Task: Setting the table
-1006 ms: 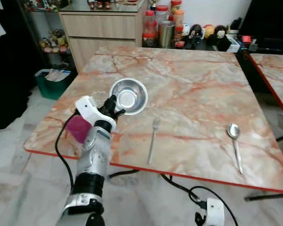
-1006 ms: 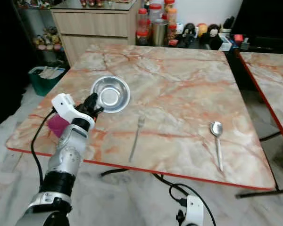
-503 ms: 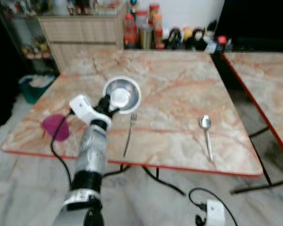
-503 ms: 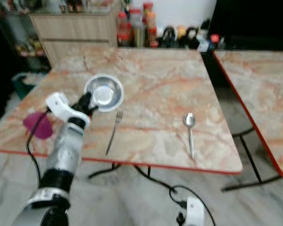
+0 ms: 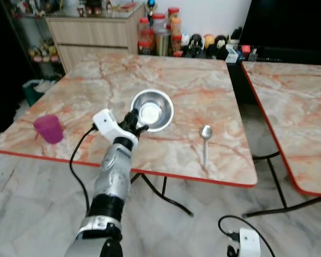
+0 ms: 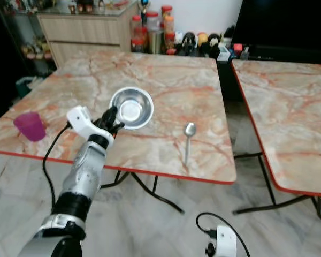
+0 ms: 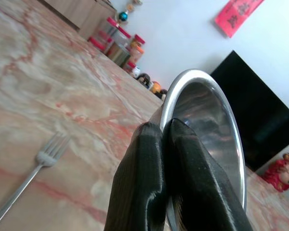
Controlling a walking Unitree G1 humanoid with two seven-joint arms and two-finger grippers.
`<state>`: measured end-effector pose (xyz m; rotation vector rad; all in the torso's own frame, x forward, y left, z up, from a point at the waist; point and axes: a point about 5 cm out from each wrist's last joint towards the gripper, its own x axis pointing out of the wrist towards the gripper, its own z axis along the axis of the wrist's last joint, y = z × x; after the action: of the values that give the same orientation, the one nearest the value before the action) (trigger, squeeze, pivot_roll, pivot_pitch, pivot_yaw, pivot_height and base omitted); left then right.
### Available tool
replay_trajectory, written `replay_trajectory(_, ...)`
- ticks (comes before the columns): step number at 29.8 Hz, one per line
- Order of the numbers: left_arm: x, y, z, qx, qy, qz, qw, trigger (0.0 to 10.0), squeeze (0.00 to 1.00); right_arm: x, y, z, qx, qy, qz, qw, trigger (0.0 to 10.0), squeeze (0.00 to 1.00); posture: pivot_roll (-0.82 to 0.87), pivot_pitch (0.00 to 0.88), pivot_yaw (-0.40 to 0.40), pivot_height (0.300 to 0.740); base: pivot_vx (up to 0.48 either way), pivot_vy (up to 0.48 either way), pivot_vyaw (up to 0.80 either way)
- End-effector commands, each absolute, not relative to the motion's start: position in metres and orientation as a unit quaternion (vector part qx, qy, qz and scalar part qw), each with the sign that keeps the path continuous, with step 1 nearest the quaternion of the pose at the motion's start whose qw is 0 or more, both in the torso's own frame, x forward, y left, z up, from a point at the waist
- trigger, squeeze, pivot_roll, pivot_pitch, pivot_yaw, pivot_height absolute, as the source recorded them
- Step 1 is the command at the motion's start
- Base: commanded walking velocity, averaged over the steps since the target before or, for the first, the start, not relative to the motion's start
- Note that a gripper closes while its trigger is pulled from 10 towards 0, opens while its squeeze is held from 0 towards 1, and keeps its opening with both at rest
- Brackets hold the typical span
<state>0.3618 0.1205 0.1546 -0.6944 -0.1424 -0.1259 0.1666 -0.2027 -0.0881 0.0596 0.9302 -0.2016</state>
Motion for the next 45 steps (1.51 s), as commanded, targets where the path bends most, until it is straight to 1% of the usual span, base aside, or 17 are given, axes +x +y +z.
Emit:
replay_trajectory(1,0.3636,0.1202,0.1597,-0.334,-0.077,-0.065,0.937,10.0,0.00,0.1672,-0.1966,-0.0889,0.038,0.449,-0.093,0.888,10.0,0.00,0.03,0.000,-0.022,0.736,0.000,-0.270,0.00)
replay_trajectory(12,0.3628,0.1181,0.1590,-0.334,-0.075,-0.071,0.937,10.0,0.00,0.1669,-0.1947,-0.0890,0.027,0.447,-0.080,0.890,10.0,0.00,0.03,0.000,-0.022,0.736,0.000,-0.264,0.05)
replay_trajectory(15,0.3626,0.1181,0.1587,-0.334,-0.074,-0.071,0.937,10.0,0.00,0.1650,-0.1956,-0.0899,0.039,0.450,-0.092,0.887,10.0,0.00,0.03,0.000,-0.023,0.736,0.000,-0.262,0.23)
replay_trajectory(24,0.3620,0.1168,0.1580,-0.335,-0.073,-0.073,0.936,10.0,0.00,0.1636,-0.1972,-0.0901,0.030,0.451,-0.086,0.888,10.0,0.00,0.03,0.000,-0.028,0.736,0.000,-0.261,0.00)
replay_trajectory(25,0.3620,0.1166,0.1582,-0.336,-0.073,-0.073,0.936,10.0,0.00,0.1642,-0.1975,-0.0898,0.042,0.448,-0.096,0.888,10.0,0.00,0.03,0.000,-0.029,0.736,0.000,-0.266,0.00)
replay_trajectory(31,0.3620,0.1159,0.1590,-0.336,-0.075,-0.076,0.936,10.0,0.00,0.1662,-0.1979,-0.0893,0.045,0.452,-0.101,0.885,10.0,0.00,0.03,0.000,-0.030,0.736,0.000,-0.270,0.00)
replay_trajectory(35,0.3623,0.1157,0.1594,-0.336,-0.075,-0.077,0.936,10.0,0.00,0.1679,-0.1966,-0.0887,0.048,0.449,-0.099,0.887,10.0,0.00,0.03,0.000,-0.028,0.736,0.000,-0.269,-0.73)
replay_trajectory(45,0.3622,0.1155,0.1598,-0.336,-0.075,-0.079,0.936,10.0,0.00,0.1670,-0.1950,-0.0891,0.047,0.448,-0.095,0.888,10.0,0.00,0.03,0.000,-0.025,0.736,0.000,-0.272,0.00)
